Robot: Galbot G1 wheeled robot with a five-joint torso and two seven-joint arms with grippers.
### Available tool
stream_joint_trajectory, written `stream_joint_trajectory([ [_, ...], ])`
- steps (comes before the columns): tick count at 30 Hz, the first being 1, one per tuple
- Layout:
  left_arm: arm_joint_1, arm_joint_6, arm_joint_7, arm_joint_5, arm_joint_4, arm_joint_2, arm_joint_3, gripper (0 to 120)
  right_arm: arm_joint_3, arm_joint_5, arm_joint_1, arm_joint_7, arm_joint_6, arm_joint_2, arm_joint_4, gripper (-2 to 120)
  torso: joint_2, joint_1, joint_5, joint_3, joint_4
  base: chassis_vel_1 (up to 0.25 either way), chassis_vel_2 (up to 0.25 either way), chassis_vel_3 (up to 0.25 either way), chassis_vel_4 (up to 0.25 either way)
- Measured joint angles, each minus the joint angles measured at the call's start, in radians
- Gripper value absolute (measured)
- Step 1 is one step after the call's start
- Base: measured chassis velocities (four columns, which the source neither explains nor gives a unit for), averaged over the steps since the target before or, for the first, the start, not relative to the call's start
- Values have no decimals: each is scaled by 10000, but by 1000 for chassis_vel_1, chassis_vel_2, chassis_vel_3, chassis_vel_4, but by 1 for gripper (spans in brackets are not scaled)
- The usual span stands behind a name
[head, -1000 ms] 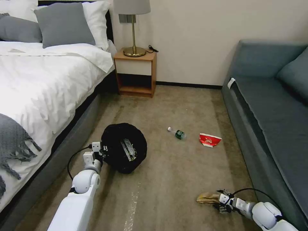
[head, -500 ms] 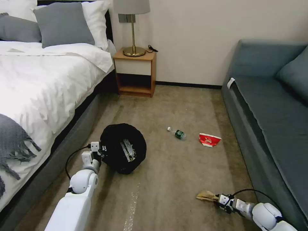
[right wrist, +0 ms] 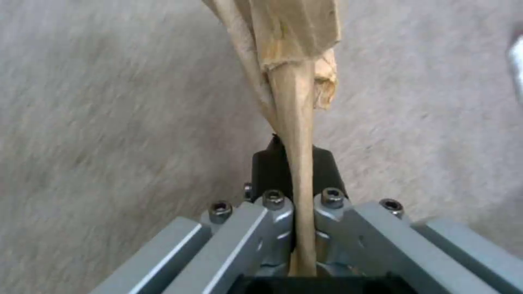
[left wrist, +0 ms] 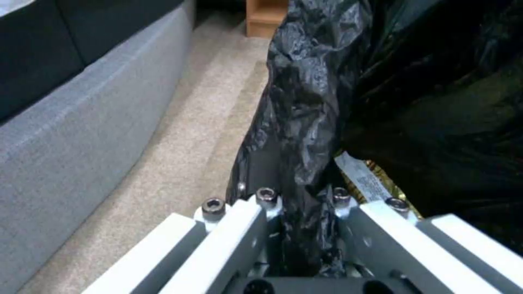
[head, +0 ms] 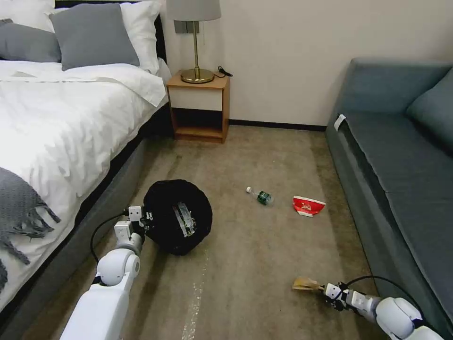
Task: Pick up the trash bin, then pick up the garbage on the floor and place it into the trash bin.
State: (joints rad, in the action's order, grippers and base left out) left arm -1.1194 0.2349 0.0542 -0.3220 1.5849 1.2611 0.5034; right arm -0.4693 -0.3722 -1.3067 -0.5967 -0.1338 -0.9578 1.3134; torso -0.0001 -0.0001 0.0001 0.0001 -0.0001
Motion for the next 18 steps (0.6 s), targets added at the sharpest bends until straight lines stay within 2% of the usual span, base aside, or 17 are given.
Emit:
stream_joint_trajectory([
  [5,-91,0,2,8,168,-4,1,1,-205,884,253,173,69,-73,438,0,0,0,0,0,1,0,0,0,0],
  [12,-178,-14,152,0,311,46,-23,1,-383,2599,720,466,639,-78,1387,0,0,0,-2,0,2,0,0,0,0],
  [14,-178,-89,352,-87,312,139,-41,1,-313,3571,939,944,735,-46,1708,0,0,0,-2,0,2,0,0,0,0],
  [15,-178,-89,352,-87,312,139,-41,1,-313,3571,939,944,735,-46,1708,0,0,0,-2,0,2,0,0,0,0],
  [18,-195,-163,523,-195,379,244,-107,1,-102,4625,1141,1708,742,41,2184,0,0,0,-1,0,1,0,0,0,0],
])
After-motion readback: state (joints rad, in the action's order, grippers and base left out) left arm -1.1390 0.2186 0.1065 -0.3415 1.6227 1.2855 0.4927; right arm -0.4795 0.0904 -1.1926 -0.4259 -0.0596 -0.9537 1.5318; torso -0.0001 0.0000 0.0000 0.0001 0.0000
